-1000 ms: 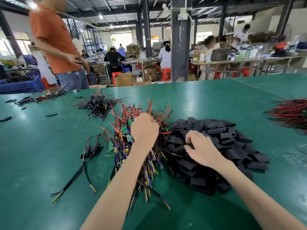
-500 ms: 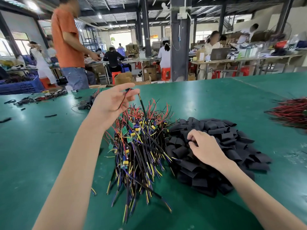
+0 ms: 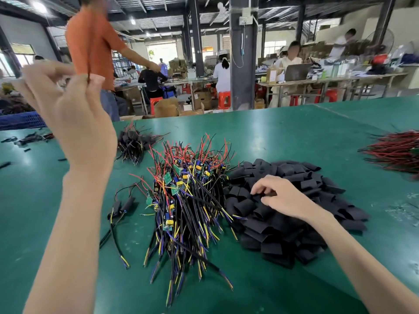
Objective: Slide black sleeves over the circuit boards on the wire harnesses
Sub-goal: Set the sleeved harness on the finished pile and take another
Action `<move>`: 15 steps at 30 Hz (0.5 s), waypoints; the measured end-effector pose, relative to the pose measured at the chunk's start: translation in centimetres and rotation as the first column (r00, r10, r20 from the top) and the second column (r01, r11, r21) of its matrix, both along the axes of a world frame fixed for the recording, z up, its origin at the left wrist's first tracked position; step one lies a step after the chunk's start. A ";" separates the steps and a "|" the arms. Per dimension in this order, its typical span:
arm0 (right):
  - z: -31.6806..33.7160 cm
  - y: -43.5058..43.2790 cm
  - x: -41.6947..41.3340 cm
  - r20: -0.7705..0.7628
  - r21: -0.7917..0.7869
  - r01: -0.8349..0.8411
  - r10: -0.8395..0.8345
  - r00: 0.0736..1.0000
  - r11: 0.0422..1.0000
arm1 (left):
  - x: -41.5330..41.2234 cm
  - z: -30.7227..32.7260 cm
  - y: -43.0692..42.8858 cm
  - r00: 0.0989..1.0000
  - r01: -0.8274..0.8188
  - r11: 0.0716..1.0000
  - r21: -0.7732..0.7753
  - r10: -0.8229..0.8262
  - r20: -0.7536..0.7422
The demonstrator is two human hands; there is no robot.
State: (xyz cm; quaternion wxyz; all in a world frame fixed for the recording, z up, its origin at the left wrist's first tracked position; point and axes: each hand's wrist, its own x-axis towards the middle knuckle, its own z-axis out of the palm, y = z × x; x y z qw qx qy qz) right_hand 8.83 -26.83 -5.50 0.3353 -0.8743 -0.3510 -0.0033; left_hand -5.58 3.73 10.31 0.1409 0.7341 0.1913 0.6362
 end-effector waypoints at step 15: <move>0.4 0.1 -0.3 0.126 -0.485 -0.023 0.097 0.987 0.874 | 3.8 -15.8 -6.8 0.756 0.360 0.835 0.415 0.000 -0.655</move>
